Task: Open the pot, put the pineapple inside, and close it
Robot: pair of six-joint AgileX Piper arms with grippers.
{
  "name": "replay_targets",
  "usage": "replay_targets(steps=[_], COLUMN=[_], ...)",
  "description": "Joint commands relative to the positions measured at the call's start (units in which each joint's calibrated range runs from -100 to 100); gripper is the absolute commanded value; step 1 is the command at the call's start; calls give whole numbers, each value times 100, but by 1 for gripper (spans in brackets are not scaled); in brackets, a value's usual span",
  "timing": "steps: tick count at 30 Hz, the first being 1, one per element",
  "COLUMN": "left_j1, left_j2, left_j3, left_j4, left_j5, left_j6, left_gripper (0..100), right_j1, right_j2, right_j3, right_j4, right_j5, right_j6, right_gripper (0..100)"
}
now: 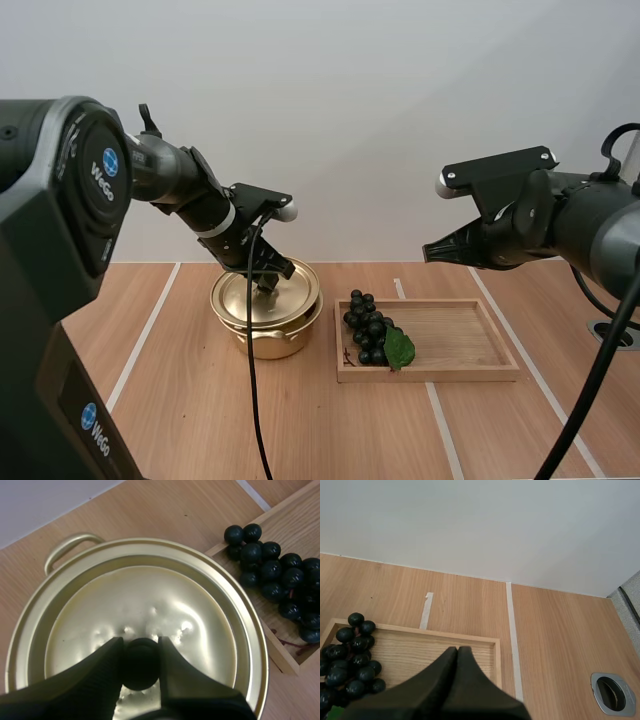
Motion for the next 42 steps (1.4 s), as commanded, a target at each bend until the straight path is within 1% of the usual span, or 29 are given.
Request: replay_targets(steps=[1,5,11,23,25,27,29,32,34,35,36,37,42], left_j1=[-17,-13,-13,-13,-13,-13,-13,-13,-13,-13,-13,-13,-13], left_j2=[7,7,7,7,7,7,7,7,7,7,7,7,7], left_j3=[33,91,266,264,264,264,264,264,264,264,264,264,247], left_j4=[-188,-342,-332,-332,-332,-332,-332,-332,-332,-332,-332,-332,-367], left_j5=[-38,6,-112,-230,-230,-195,-107,-51,-33,-33,-33,-16,-4], left_j6=[37,153,248,248,248,248,248,248,248,248,248,248,287], left_gripper=[0,0,0,0,3,12,25,57,81,91,98,100,100], right_j1=[-27,-27,-27,-27,-27,-27,-27,-27,-27,-27,-27,-27,-27], right_j2=[-47,-47,-47,-47,-47,-47,-47,-47,-47,-47,-47,-47,-47], right_j3=[13,13,13,13,13,13,13,13,13,13,13,13,13], right_j4=[-42,-42,-42,-53,-53,-53,-63,-63,-63,-63,-63,-63,-63], right_j5=[-166,-166,-203,-199,-199,-199,-182,-182,-182,-182,-165,-165,-165], right_j6=[-31,-31,-31,-31,-31,-31,-52,-64,-64,-64,-65,-65,-65], right_gripper=[0,0,0,0,0,0,0,0,0,0,0,0,0])
